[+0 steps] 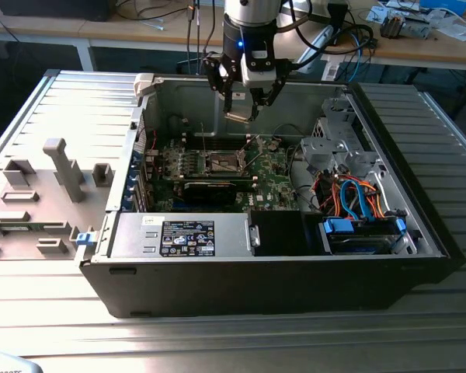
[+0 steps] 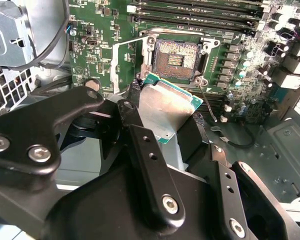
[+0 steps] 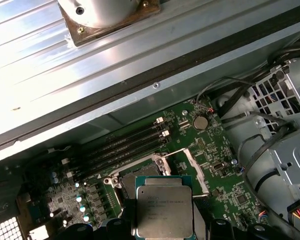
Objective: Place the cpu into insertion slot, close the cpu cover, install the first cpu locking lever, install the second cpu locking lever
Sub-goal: 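Place the cpu into insertion slot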
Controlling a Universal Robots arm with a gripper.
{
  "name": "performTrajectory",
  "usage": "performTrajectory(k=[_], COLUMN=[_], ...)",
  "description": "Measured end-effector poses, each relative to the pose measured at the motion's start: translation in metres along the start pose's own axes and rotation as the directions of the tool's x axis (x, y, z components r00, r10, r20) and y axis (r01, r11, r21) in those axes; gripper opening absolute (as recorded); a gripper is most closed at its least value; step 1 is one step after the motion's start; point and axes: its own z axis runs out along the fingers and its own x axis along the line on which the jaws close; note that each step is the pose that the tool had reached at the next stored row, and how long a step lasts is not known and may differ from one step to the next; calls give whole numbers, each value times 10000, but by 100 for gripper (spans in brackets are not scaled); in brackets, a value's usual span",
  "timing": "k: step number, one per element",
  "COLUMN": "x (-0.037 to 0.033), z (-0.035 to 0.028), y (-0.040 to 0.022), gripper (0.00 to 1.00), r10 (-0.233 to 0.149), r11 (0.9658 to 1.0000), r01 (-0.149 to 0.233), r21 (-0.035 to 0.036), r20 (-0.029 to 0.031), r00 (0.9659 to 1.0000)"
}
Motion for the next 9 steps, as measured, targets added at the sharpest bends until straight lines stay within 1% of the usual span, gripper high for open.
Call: performTrajectory(k=[9], x=[0], z=[0], y=[0], gripper=[54], r10=[90], r11=[10000], r01=[-90], r21=[-2], r20=[8], r00=[10000])
